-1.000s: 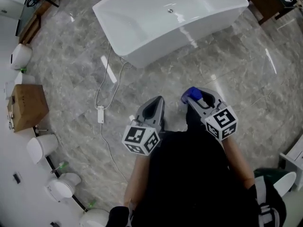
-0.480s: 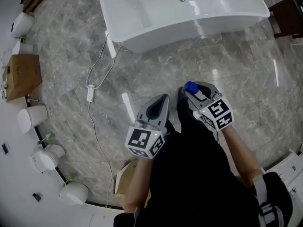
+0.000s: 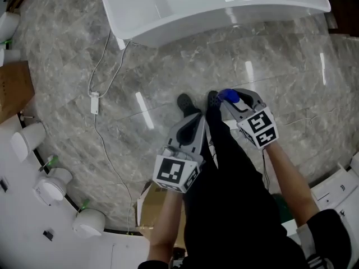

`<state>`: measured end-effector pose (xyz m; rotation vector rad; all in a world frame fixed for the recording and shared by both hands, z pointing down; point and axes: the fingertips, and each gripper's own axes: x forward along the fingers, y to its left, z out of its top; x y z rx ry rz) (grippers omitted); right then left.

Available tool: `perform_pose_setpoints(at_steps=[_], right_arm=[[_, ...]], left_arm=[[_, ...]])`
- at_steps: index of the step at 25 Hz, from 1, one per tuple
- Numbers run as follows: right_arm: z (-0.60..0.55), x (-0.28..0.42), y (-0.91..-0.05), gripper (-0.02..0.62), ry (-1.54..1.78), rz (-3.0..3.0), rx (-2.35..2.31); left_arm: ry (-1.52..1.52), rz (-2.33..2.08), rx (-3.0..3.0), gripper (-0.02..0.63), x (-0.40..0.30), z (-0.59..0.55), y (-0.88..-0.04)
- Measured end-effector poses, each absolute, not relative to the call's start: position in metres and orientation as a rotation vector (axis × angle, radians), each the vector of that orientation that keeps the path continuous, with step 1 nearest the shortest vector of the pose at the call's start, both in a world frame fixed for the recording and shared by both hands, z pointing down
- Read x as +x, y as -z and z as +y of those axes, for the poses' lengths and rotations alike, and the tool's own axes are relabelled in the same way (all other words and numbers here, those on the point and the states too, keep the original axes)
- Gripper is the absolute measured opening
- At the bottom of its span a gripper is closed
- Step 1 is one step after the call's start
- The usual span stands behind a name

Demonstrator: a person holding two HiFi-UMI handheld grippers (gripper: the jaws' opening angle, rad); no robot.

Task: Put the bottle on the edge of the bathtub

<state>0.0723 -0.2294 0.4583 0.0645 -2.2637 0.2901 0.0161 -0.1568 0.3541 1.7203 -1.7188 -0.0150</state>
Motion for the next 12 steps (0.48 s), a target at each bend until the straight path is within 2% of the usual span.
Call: perform_pose_setpoints(at_steps=[12], right_arm=[[-0.269,0.025,-0.64,0.152,-0.325,-2.18,0.152]], left_arm=[[0.016,-1.579,1.872,0.011,-0.014,-0.193,-0.51]])
